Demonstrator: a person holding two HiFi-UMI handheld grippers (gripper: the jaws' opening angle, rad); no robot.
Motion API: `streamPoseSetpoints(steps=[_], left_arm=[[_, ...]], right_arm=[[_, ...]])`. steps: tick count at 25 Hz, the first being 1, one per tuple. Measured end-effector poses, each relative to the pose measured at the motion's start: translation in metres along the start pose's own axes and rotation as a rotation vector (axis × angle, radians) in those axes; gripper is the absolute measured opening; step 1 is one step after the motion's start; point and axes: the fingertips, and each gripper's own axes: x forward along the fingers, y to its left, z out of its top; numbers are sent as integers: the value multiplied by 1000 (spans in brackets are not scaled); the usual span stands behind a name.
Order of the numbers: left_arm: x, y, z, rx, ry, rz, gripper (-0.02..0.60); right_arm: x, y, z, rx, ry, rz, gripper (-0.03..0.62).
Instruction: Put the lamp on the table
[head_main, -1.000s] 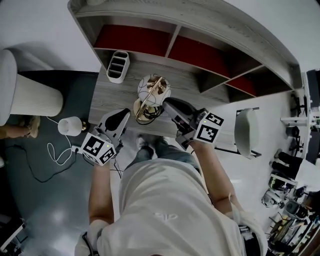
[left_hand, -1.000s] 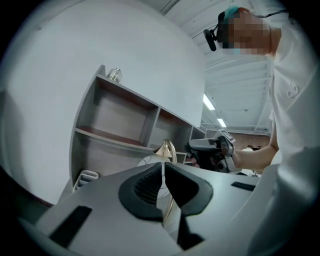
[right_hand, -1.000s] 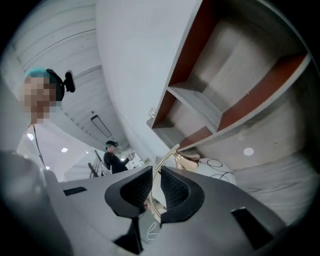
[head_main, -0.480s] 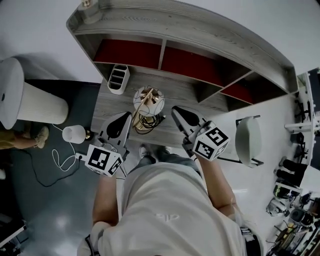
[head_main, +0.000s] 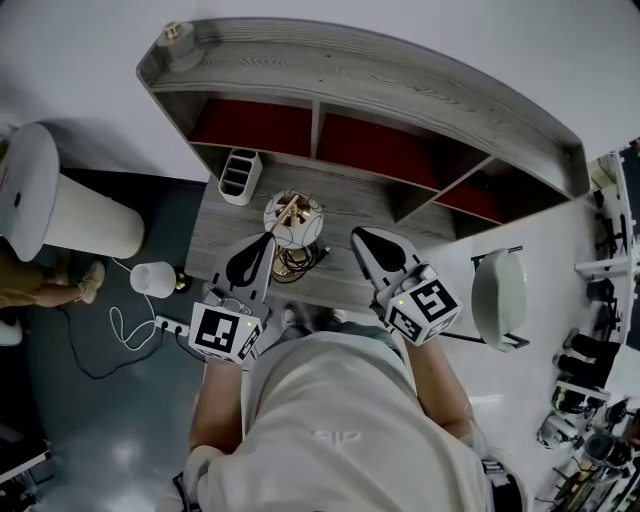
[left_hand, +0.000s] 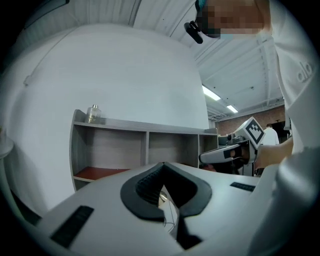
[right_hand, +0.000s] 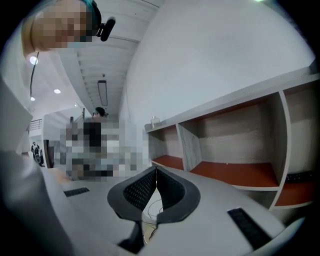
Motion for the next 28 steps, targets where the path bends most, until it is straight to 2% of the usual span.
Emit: streamPoseSetpoints(steps=[8, 16, 28], left_arm=[[5, -12, 1, -64, -1, -43, 14], [7, -8, -4, -67, 18, -12, 14], [9, -2, -12, -97, 36, -38, 15]], right_arm=[[-2, 1, 2, -20, -8, 21, 31], [3, -5, 0, -9, -4, 36, 31], [7, -10, -7, -6, 26, 10, 31]])
